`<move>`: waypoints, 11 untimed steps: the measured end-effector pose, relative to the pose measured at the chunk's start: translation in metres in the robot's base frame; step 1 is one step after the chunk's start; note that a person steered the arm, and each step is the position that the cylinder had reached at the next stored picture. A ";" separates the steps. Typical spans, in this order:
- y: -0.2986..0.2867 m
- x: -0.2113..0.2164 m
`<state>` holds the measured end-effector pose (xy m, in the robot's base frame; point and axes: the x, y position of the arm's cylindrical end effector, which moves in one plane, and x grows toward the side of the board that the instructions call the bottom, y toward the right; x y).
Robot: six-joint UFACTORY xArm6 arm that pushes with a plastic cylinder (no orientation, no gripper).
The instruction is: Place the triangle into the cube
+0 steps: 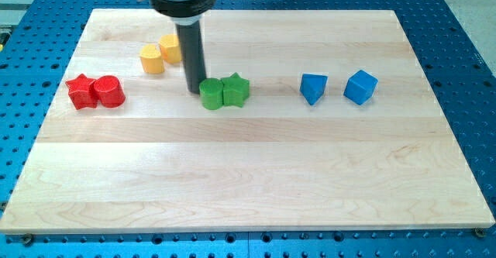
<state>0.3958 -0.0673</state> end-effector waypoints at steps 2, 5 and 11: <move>0.086 -0.066; 0.159 0.020; 0.206 0.048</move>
